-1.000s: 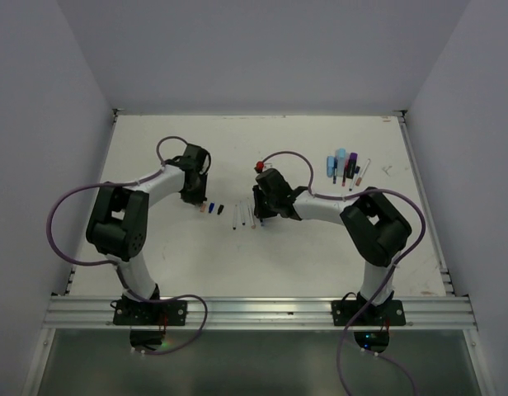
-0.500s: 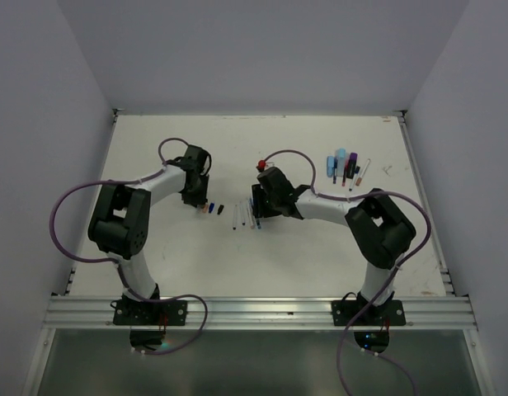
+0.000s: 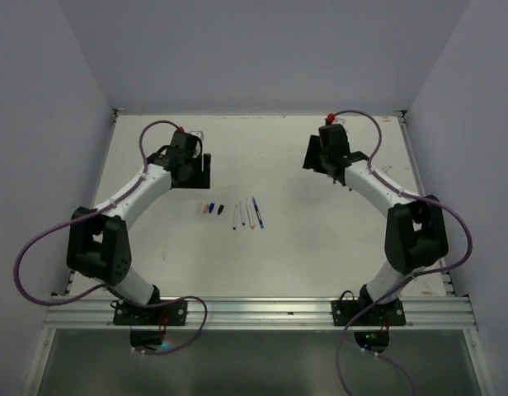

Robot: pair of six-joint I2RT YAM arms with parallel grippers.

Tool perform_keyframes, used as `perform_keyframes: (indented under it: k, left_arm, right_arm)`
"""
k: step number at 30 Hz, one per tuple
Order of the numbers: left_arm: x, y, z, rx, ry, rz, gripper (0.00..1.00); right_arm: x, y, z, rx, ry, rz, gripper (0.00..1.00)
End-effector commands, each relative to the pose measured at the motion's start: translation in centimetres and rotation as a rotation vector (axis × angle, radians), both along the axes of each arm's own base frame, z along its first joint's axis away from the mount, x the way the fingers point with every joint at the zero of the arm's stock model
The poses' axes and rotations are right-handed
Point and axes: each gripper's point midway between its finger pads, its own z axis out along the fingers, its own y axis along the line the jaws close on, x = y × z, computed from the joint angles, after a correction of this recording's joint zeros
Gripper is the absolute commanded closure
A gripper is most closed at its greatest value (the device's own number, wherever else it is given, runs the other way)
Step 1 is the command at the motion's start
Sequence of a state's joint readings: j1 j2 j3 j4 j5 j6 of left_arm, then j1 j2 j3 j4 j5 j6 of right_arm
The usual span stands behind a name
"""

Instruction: Open the pen caps

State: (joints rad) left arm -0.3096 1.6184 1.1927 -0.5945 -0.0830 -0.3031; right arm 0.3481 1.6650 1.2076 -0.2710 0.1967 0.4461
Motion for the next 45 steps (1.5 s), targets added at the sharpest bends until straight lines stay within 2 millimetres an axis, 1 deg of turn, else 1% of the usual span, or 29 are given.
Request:
perform_keyframes:
  k: [1,2,3,4,5,6,7,8,10,11,12,13,15,16,17,23,26,29,30,33,34,35,36,39,40,42,43,44,45]
  left_arm:
    - [1.1,0.2,6.6,-0.067,-0.186,0.044,0.26]
    - [0.6,0.4,7.6,-0.077,-0.223,0.049,0.18]
    - [0.7,0.4,8.4,-0.087,-0.261,0.053,0.14]
    - [0.6,0.6,8.8,-0.09,-0.284,0.057,0.11]
    - [0.0,1.0,9.2,-0.087,-0.313,0.067,0.08]
    - [0.1,1.2,9.6,-0.089,-0.344,0.073,0.06]
    - [-0.1,1.5,9.9,-0.086,-0.364,0.08,0.05]
    - [-0.7,2.0,9.8,-0.077,-0.383,0.086,0.05]
    - [-0.9,2.2,10.1,-0.078,-0.419,0.089,0.05]
    - [-1.4,2.5,10.0,-0.078,-0.43,0.092,0.05]
    - [-1.4,2.5,10.1,-0.079,-0.443,0.089,0.05]
    - [-1.6,2.6,9.7,-0.076,-0.441,0.087,0.05]
    - [-1.7,2.6,9.9,-0.077,-0.451,0.082,0.05]
    - [-1.7,2.6,9.8,-0.076,-0.45,0.08,0.05]
    - [-1.7,2.5,9.7,-0.077,-0.447,0.074,0.05]
    - [-1.4,1.9,9.6,-0.097,-0.446,0.055,0.05]
    - [-1.3,1.6,9.5,-0.11,-0.444,0.048,0.05]
    - [-1.3,1.2,9.3,-0.127,-0.442,0.036,0.05]
    - [-1.3,1.1,9.4,-0.132,-0.444,0.034,0.05]
    - [-1.3,0.7,9.4,-0.153,-0.444,0.023,0.05]
    - [-1.3,0.5,9.4,-0.161,-0.443,0.018,0.05]
    - [-1.4,0.4,9.4,-0.164,-0.442,0.015,0.05]
    - [-1.3,0.4,9.5,-0.168,-0.444,0.016,0.05]
    - [-1.4,0.1,9.6,-0.183,-0.449,0.007,0.05]
    - [-1.5,0.0,9.7,-0.19,-0.45,0.0,0.05]
    - [-1.4,-0.1,9.8,-0.196,-0.455,-0.002,0.05]
    - [-1.5,-0.1,9.8,-0.199,-0.455,-0.005,0.05]
    - [-1.5,-0.2,9.9,-0.204,-0.462,-0.006,0.05]
    - [-1.5,-0.3,9.8,-0.208,-0.462,-0.011,0.05]
  right_arm:
    - [2.1,-3.9,-0.8,-0.064,0.041,-0.08,0.38]
    - [3.3,-5.1,-0.2,-0.058,0.027,-0.105,0.39]
    - [3.8,-5.4,-1.6,-0.061,0.056,-0.107,0.39]
    - [4.3,-5.8,-1.8,-0.063,0.063,-0.109,0.4]
    - [5.5,-6.5,-1.2,-0.059,0.048,-0.125,0.41]
    - [5.9,-6.7,-2.8,-0.066,0.084,-0.127,0.41]
    - [6.7,-6.9,-2.4,-0.066,0.077,-0.124,0.42]
    - [7.1,-7.3,-3.0,-0.067,0.091,-0.13,0.43]
    - [8.0,-7.5,-4.1,-0.075,0.112,-0.126,0.44]
    - [8.2,-7.7,-4.4,-0.083,0.12,-0.13,0.44]
    - [8.5,-7.8,-4.6,-0.089,0.126,-0.13,0.44]
    - [8.8,-8.0,-5.3,-0.108,0.144,-0.133,0.45]
    - [9.1,-8.3,-6.1,-0.117,0.162,-0.133,0.45]
    - [9.2,-8.3,-6.2,-0.12,0.168,-0.13,0.45]
    - [9.2,-8.3,-6.9,-0.126,0.185,-0.127,0.45]
    - [8.9,-7.3,-8.7,-0.101,0.227,-0.073,0.46]
    - [8.3,-6.4,-9.8,-0.08,0.259,-0.032,0.48]
    - [7.4,-4.6,-10.6,-0.076,0.283,0.044,0.49]
    - [6.9,-3.6,-10.9,-0.093,0.29,0.09,0.5]
    - [5.8,-1.8,-11.0,-0.141,0.297,0.178,0.51]
    - [5.0,-0.4,-11.2,-0.163,0.302,0.221,0.51]
    - [4.5,0.4,-11.1,-0.18,0.297,0.253,0.51]
    - [3.5,1.9,-10.9,-0.214,0.289,0.322,0.52]
    - [2.2,3.6,-10.2,-0.288,0.266,0.408,0.53]
    - [1.1,4.6,-9.6,-0.3,0.254,0.444,0.53]
    - [0.3,5.7,-8.6,-0.304,0.219,0.503,0.53]
    - [-0.8,6.4,-8.4,-0.303,0.215,0.536,0.53]
    - [-1.1,6.9,-6.8,-0.285,0.178,0.55,0.53]
    - [-1.7,7.1,-6.3,-0.308,0.163,0.588,0.53]
